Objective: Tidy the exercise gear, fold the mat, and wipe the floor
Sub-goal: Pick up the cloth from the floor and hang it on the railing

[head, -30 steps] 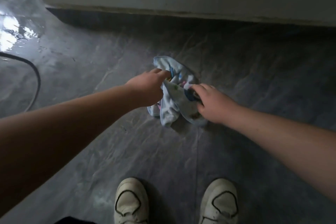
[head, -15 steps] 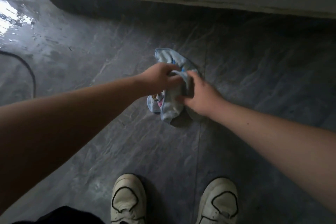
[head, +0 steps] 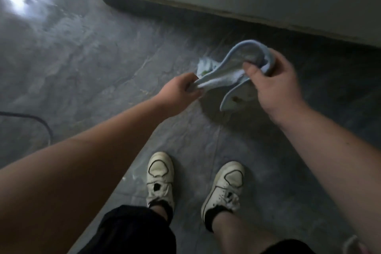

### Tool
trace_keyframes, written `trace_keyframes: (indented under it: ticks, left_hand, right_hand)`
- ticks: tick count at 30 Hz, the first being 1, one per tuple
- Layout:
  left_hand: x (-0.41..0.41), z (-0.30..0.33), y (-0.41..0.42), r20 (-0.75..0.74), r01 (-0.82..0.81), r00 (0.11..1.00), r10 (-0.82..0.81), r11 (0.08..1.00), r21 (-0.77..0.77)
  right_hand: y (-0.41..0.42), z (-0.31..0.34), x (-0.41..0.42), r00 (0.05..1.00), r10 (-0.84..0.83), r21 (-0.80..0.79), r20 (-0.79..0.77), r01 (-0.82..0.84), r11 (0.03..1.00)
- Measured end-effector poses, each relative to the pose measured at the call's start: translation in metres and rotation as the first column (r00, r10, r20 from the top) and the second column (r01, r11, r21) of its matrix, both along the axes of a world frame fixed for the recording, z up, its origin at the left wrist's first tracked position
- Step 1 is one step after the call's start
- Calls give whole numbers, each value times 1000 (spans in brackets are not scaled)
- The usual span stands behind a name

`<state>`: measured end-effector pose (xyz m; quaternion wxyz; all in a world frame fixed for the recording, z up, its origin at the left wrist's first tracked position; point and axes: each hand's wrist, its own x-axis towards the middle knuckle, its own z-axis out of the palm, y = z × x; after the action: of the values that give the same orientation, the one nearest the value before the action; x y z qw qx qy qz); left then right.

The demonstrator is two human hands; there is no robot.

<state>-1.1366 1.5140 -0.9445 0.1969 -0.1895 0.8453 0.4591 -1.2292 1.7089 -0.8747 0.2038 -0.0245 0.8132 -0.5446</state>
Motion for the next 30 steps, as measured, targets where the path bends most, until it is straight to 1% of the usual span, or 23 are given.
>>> trace_keyframes:
  ticks: [3, 6, 7, 9, 10, 11, 13, 14, 17, 19, 21, 23, 24, 25, 27, 28, 30]
  left_hand:
    - [-2, 97, -19, -28, -115, 993, 114, 993, -5]
    - [-4, 217, -42, -105, -185, 977, 183, 983, -6]
    - [-5, 259, -51, -129, -214, 969, 212, 977, -3]
    - [-4, 345, -68, -160, -263, 952, 260, 965, 4]
    - [0, 397, -79, -168, -271, 948, 269, 962, 12]
    - [4, 434, -85, -172, -262, 951, 259, 965, 1]
    - [10, 490, -96, -185, -244, 955, 232, 969, -44]
    - [18, 523, -102, -183, -239, 957, 226, 969, -54]
    - [43, 600, -122, -225, -264, 941, 253, 965, -17]
    - [58, 641, -134, -278, -312, 907, 317, 948, 62]
    - [74, 679, -144, -364, -390, 833, 416, 909, 147]
    - [92, 717, -150, -428, -402, 763, 484, 874, 272]
    - [101, 733, -153, -448, -379, 746, 493, 867, 322]
    - [110, 747, -155, -459, -351, 746, 483, 870, 346]
    - [127, 767, -162, -474, -309, 760, 444, 889, 337]
    - [133, 773, -168, -486, -308, 758, 434, 896, 321]
    - [142, 784, -184, -517, -355, 719, 465, 884, 303]
  right_hand:
    - [-7, 97, -8, 997, -79, 28, -16, 79, 996]
    - [-23, 210, -18, 994, -113, 102, -4, 113, 988]
    - [-31, 250, -21, 994, -109, 100, 10, 107, 989]
    - [-48, 332, -22, 992, -122, 51, 45, 120, 991]
    - [-60, 382, -18, 988, -139, 29, 65, 137, 990]
    - [-70, 417, -13, 985, -146, 2, 96, 147, 989]
    - [-90, 472, -1, 982, -117, -86, 150, 131, 988]
    - [-101, 506, 9, 979, -111, -98, 169, 129, 987]
    - [-135, 592, 39, 972, -110, -203, 209, 153, 967]
    - [-154, 634, 58, 972, -82, -277, 220, 143, 950]
    - [-173, 666, 77, 971, -35, -355, 237, 120, 927]
    - [-190, 692, 91, 973, -3, -423, 230, 103, 900]
    - [-199, 704, 96, 973, 16, -444, 229, 90, 891]
    - [-208, 714, 101, 972, 41, -461, 230, 72, 885]
    - [-225, 731, 109, 970, 101, -481, 222, 19, 877]
    - [-232, 737, 111, 967, 145, -483, 211, -26, 875]
    - [-246, 744, 112, 947, 263, -469, 184, -150, 870]
